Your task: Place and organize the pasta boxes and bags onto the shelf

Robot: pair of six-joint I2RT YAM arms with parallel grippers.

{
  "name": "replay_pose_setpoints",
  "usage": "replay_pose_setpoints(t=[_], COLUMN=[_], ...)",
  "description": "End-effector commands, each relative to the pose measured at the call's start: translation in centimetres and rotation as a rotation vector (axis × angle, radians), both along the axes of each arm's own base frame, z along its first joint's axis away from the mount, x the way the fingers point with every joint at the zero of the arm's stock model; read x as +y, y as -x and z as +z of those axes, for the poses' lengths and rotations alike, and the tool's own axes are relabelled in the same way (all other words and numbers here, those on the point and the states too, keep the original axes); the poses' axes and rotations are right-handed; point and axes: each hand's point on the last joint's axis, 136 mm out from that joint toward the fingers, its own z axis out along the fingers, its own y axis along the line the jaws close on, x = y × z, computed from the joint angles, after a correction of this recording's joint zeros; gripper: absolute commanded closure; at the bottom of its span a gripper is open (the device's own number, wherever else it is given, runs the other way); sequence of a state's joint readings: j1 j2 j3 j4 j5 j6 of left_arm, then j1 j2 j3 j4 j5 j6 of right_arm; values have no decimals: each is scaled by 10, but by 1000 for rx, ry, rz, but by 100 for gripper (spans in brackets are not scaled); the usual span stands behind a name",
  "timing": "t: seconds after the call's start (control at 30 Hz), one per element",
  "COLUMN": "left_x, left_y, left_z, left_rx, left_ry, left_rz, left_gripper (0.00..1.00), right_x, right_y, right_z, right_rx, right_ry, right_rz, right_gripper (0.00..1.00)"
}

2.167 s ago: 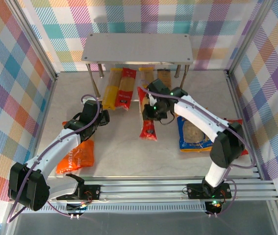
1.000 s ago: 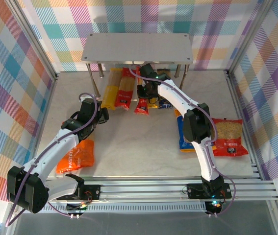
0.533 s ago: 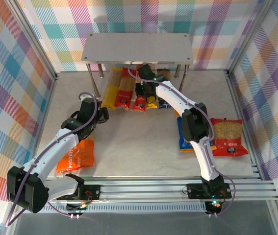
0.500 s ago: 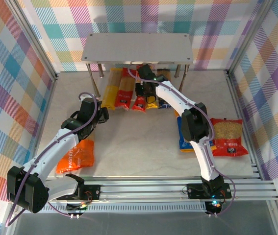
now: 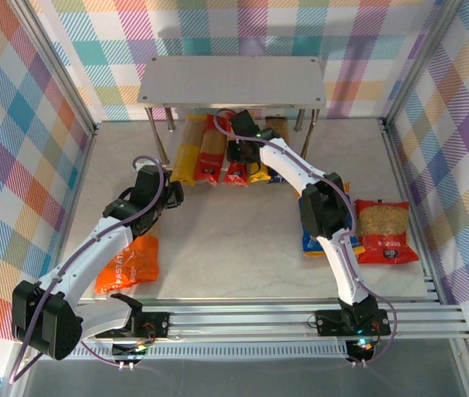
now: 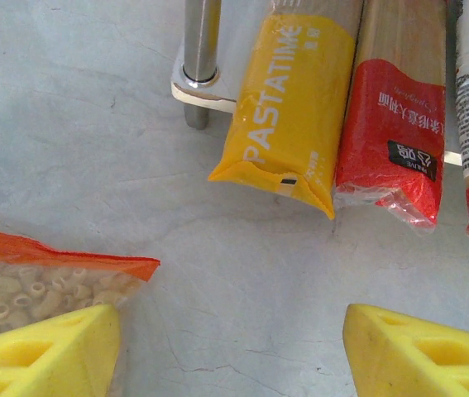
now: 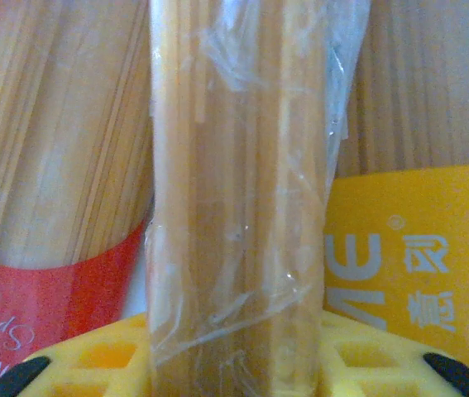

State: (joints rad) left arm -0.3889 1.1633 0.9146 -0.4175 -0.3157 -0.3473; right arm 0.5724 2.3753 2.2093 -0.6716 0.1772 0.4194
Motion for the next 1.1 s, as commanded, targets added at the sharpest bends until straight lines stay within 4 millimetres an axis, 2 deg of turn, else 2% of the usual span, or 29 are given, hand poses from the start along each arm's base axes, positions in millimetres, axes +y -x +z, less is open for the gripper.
replay_pose_setpoints(t=[0.0, 0.17, 0.3, 0.57, 0.7, 0.87, 1.07], left_x=[6, 6, 6, 7, 9, 9, 8], left_y=[-2, -2, -3, 0, 0, 0, 0], left_z=[11, 10, 10, 8, 10, 8, 7], left_rx=[-19, -16, -16, -12, -18, -15, -13], left_ry=[-15, -18, -16, -21, -28, -27, -25], left_rz=[16, 17, 16, 17, 22, 19, 18], left_gripper=[29, 29, 29, 29, 28, 28, 29], right_x=[-6, -7, -6, -7, -10, -20, -42], right_y=[-19, -15, -15, -24, -19, -12, -6], right_z=[20, 21, 28, 24, 32, 54, 72], right_rx=[-86, -73, -86, -73, -126, -202, -268], right_ry=[6, 7, -12, -44, -73, -104, -80], right_rz=[-31, -26, -23, -40, -40, -48, -90], right_gripper=[49, 24, 20, 19, 19, 20, 27])
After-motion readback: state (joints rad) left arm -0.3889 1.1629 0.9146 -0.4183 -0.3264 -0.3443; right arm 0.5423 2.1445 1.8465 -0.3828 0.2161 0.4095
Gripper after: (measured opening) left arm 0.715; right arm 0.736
